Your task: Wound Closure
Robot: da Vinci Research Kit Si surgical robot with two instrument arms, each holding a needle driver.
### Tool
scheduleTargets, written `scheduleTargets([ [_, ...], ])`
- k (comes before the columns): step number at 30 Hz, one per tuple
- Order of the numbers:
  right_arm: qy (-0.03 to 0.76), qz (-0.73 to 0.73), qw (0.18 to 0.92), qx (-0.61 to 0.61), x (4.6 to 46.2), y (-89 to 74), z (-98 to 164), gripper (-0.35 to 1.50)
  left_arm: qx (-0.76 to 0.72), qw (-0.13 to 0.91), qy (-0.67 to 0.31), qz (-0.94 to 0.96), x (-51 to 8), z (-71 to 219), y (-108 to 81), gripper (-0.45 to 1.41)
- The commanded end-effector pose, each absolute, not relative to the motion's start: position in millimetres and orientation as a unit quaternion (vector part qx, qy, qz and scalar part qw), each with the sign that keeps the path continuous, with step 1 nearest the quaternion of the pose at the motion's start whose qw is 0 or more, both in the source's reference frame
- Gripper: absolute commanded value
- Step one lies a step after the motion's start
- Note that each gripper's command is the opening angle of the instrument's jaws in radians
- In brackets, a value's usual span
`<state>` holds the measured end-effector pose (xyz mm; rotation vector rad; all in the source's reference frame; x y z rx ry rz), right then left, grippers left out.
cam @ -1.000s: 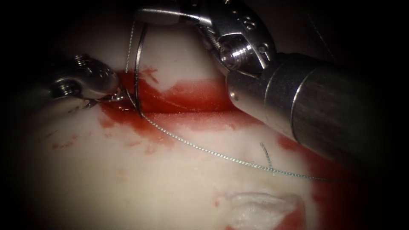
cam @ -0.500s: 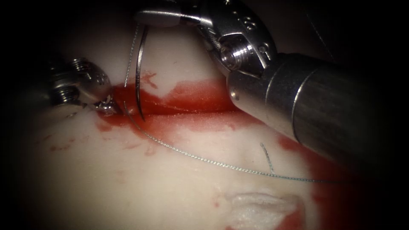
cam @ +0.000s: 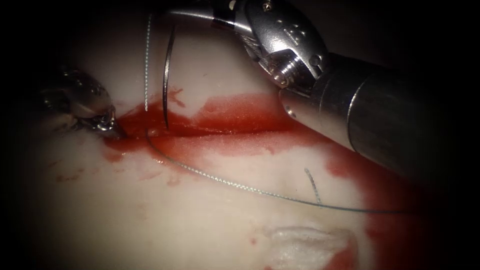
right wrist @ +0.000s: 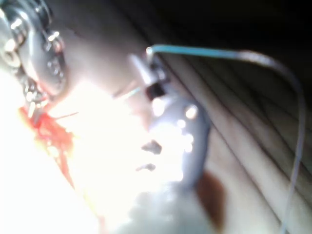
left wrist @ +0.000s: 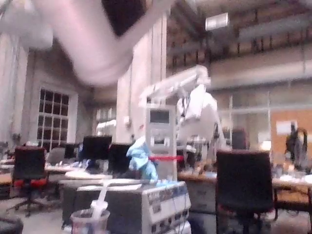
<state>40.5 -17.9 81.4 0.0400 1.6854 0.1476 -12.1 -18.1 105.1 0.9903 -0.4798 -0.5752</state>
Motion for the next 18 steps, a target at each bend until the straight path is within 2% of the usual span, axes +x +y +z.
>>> scheduleTargets([
  [1, 0.736, 0.052, 0.674, -0.003, 41.2, -16.6, 81.4, -0.35, 0.455, 0.814, -0.237, -0.274, -12.9, 104.7, -17.0, -0.45],
  [3, 0.704, 0.052, 0.707, -0.043, 41.9, -17.0, 81.3, -0.35, 0.450, 0.814, -0.241, -0.279, -13.4, 104.9, -17.2, -0.45],
  [10, 0.680, 0.007, 0.729, -0.077, 43.4, -17.6, 80.9, -0.35, 0.439, 0.816, -0.247, -0.283, -13.8, 105.2, -17.3, -0.45],
  [18, 0.683, -0.019, 0.729, -0.054, 44.1, -18.1, 80.8, -0.35, 0.432, 0.819, -0.249, -0.286, -13.8, 105.5, -17.6, -0.45],
])
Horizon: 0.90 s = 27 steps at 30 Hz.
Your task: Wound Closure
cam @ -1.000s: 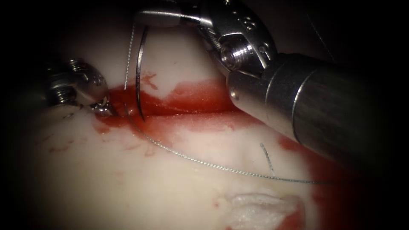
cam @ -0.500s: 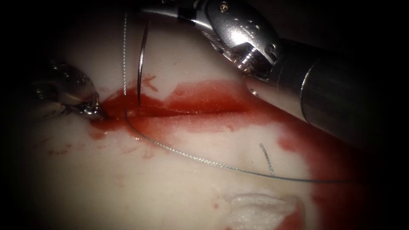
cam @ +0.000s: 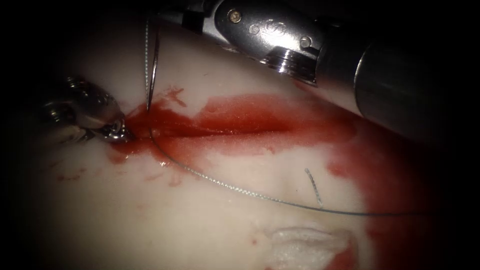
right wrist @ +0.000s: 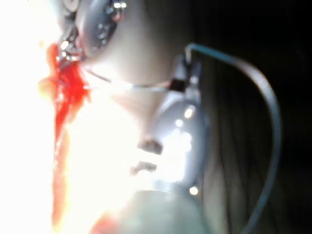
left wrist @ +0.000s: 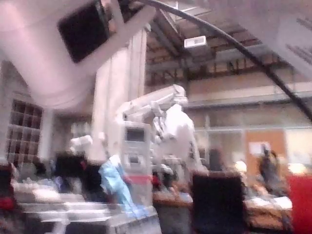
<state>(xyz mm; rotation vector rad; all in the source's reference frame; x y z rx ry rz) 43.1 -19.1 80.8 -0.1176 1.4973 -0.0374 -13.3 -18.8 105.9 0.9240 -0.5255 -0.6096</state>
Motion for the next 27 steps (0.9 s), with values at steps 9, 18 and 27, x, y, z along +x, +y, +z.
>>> scheduleTargets([
  [9, 0.696, -0.060, 0.715, -0.031, 45.1, -19.6, 81.8, -0.35, 0.429, 0.819, -0.249, -0.288, -14.3, 105.7, -18.0, -0.45],
  [18, 0.691, -0.098, 0.715, -0.039, 45.2, -19.6, 82.0, -0.35, 0.430, 0.819, -0.249, -0.286, -14.2, 105.7, -18.0, -0.45],
  [27, 0.681, -0.101, 0.723, -0.061, 45.5, -19.5, 82.0, -0.35, 0.428, 0.822, -0.245, -0.283, -14.1, 105.5, -18.0, -0.45],
])
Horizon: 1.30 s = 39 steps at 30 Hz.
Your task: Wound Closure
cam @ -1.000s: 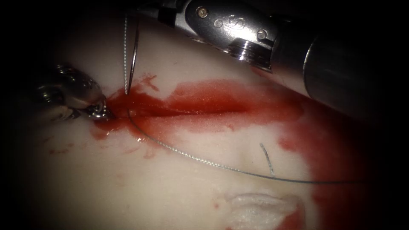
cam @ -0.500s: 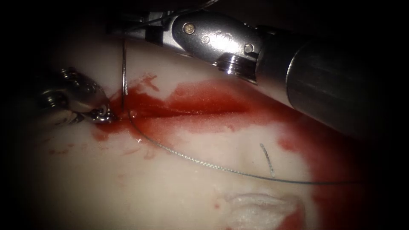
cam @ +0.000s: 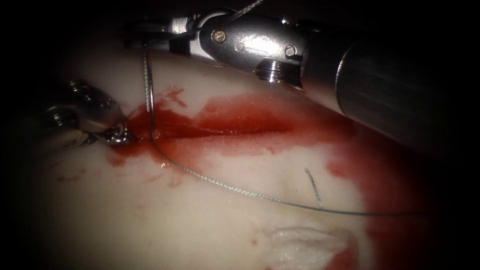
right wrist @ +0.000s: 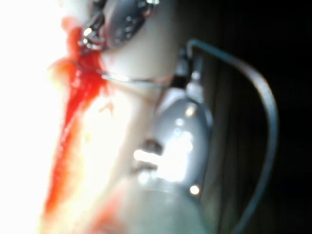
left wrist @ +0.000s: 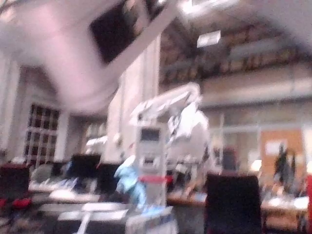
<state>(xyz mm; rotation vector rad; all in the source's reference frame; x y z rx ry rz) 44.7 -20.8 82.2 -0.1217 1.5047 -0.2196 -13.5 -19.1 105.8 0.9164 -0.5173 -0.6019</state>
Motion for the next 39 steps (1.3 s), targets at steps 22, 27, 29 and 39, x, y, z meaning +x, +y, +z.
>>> scheduleTargets([
  [22, 0.678, -0.128, 0.722, -0.042, 46.6, -21.1, 82.6, -0.35, 0.429, 0.823, -0.244, -0.283, -14.1, 105.4, -17.8, -0.45],
  [27, 0.677, -0.131, 0.724, -0.040, 46.3, -21.0, 82.8, -0.35, 0.429, 0.823, -0.244, -0.282, -14.1, 105.4, -17.8, -0.45],
  [29, 0.674, -0.134, 0.725, -0.039, 46.3, -21.1, 83.0, -0.35, 0.429, 0.823, -0.244, -0.282, -14.1, 105.4, -17.8, -0.45],
  [39, 0.665, -0.138, 0.733, -0.051, 46.2, -21.1, 83.4, -0.35, 0.429, 0.823, -0.244, -0.282, -14.0, 105.4, -17.8, -0.45],
])
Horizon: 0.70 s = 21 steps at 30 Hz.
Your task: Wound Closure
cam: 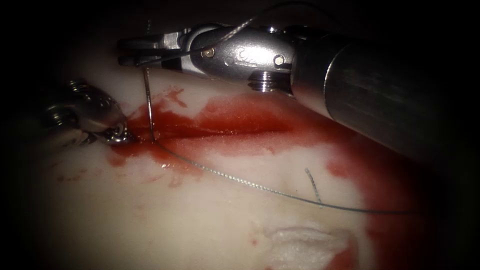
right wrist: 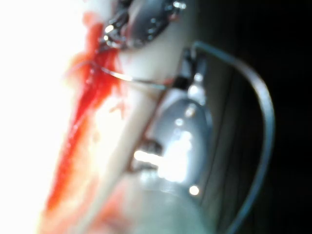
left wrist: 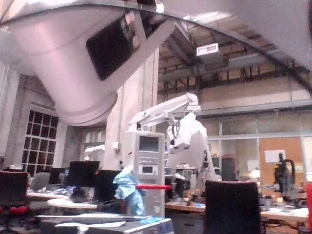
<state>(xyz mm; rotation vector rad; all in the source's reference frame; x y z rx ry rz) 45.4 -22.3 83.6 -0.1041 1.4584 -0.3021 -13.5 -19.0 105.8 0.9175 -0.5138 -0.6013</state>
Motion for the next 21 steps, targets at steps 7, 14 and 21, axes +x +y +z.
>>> scheduleTargets([
  [7, 0.656, -0.133, 0.740, -0.070, 46.2, -20.9, 83.5, -0.35, 0.429, 0.823, -0.244, -0.282, -14.1, 105.4, -17.9, -0.45],
  [14, 0.658, -0.131, 0.738, -0.071, 46.3, -21.0, 83.4, -0.35, 0.429, 0.823, -0.244, -0.282, -14.1, 105.4, -17.9, -0.45],
  [21, 0.666, -0.127, 0.733, -0.058, 46.4, -21.3, 83.1, -0.35, 0.429, 0.823, -0.244, -0.282, -14.1, 105.4, -17.9, -0.45],
])
